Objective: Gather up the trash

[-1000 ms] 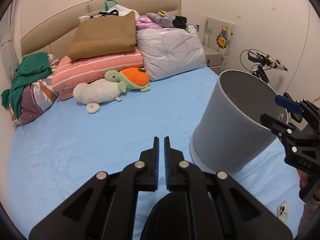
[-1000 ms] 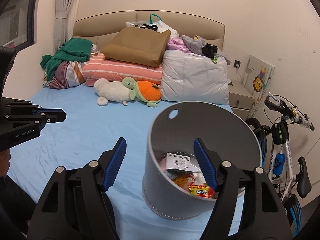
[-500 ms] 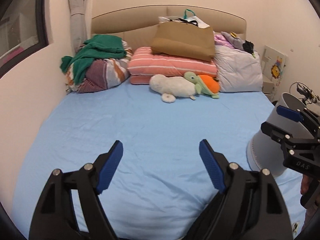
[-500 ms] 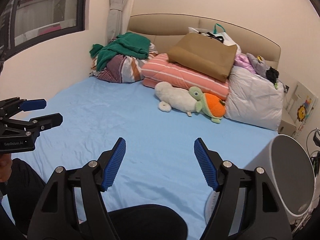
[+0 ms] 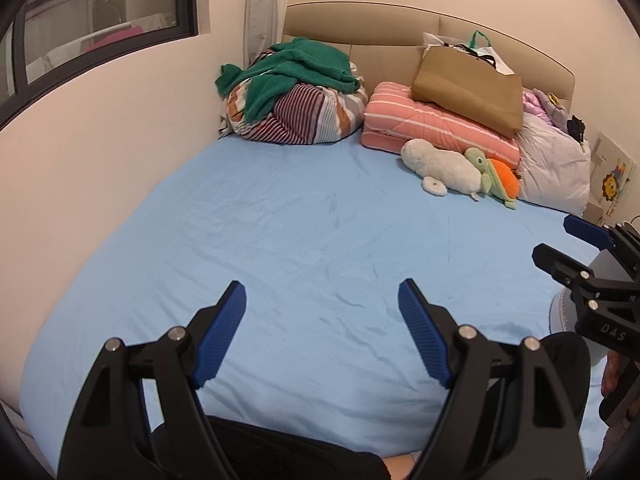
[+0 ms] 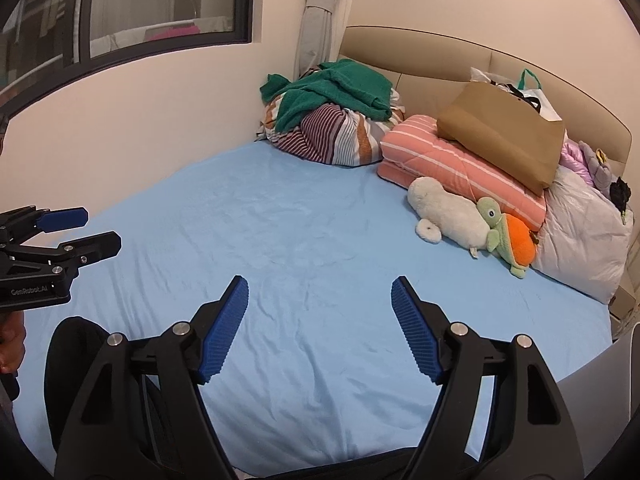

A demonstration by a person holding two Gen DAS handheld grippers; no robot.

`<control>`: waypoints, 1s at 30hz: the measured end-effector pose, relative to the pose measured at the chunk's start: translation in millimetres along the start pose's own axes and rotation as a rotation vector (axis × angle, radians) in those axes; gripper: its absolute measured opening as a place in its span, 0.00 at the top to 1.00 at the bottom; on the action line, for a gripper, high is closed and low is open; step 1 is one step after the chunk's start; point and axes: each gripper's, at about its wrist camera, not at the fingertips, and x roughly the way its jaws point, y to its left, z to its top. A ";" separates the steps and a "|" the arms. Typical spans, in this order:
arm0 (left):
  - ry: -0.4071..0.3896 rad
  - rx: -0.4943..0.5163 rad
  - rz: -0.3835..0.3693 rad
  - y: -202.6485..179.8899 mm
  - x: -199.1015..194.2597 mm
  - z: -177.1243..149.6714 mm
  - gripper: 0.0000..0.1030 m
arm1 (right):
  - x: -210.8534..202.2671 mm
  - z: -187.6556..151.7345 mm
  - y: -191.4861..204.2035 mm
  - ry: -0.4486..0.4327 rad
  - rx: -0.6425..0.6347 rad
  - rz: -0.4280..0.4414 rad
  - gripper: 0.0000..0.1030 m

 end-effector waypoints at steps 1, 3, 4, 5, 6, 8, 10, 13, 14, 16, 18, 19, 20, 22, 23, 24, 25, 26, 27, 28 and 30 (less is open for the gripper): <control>0.006 -0.012 0.004 6.3 0.1 -1.4 0.24 | 1.0 1.1 4.4 0.003 -0.007 0.002 0.29; 0.016 -0.029 0.011 16.1 0.0 -3.4 0.24 | 2.9 3.3 12.6 0.015 -0.015 0.008 0.28; 0.021 -0.038 0.015 20.5 -0.4 -4.3 0.24 | 3.9 4.8 15.9 0.020 -0.015 0.012 0.25; 0.024 -0.045 0.018 23.7 -0.5 -4.4 0.24 | 4.8 6.1 19.0 0.025 -0.014 0.016 0.21; 0.026 -0.052 0.021 27.6 -0.8 -4.7 0.24 | 4.9 7.2 21.8 0.027 -0.013 0.019 0.20; 0.030 -0.065 0.029 34.1 -2.2 -4.5 0.24 | 5.3 9.3 26.5 0.028 -0.015 0.020 0.19; 0.031 -0.075 0.033 39.0 -4.1 -4.4 0.24 | 5.7 11.4 32.6 0.031 -0.020 0.021 0.16; 0.027 -0.079 0.048 41.4 -8.7 -3.9 0.24 | 5.5 13.7 39.4 0.032 -0.031 0.027 0.14; 0.024 -0.076 0.049 41.4 -11.2 -4.1 0.23 | 5.5 14.4 41.8 0.035 -0.034 0.030 0.13; 0.017 -0.077 0.056 42.3 -15.6 -4.1 0.23 | 3.7 14.7 46.3 0.032 -0.037 0.037 0.13; 0.011 -0.078 0.061 41.5 -17.5 -2.5 0.22 | 1.7 15.4 50.2 0.028 -0.036 0.043 0.13; 0.008 -0.079 0.065 41.7 -19.3 -2.6 0.22 | 0.2 15.9 51.5 0.025 -0.034 0.047 0.12; 0.008 -0.080 0.068 41.8 -20.6 -2.8 0.22 | -1.5 16.6 52.7 0.022 -0.031 0.052 0.12; 0.008 -0.080 0.071 40.8 -23.2 -2.9 0.22 | -4.3 17.7 53.3 0.015 -0.024 0.056 0.12; 0.008 -0.079 0.070 40.4 -24.6 -3.2 0.22 | -6.1 18.3 53.5 0.010 -0.020 0.057 0.11; 0.007 -0.078 0.070 40.2 -26.1 -3.5 0.22 | -7.4 18.9 53.5 0.007 -0.015 0.057 0.11; 0.005 -0.078 0.071 39.6 -27.7 -3.5 0.22 | -8.4 19.5 53.7 0.005 -0.012 0.058 0.10; 0.003 -0.076 0.072 39.2 -28.8 -3.3 0.22 | -9.4 19.8 53.8 0.003 -0.009 0.059 0.10; -0.001 -0.072 0.075 38.5 -30.7 -3.3 0.22 | -9.7 20.1 54.1 0.003 -0.008 0.060 0.10; -0.003 -0.069 0.078 37.6 -31.6 -2.8 0.22 | -9.8 20.4 54.6 0.004 -0.009 0.060 0.10; -0.007 -0.064 0.084 35.5 -33.9 -2.3 0.22 | -9.8 20.3 56.5 0.009 -0.014 0.058 0.10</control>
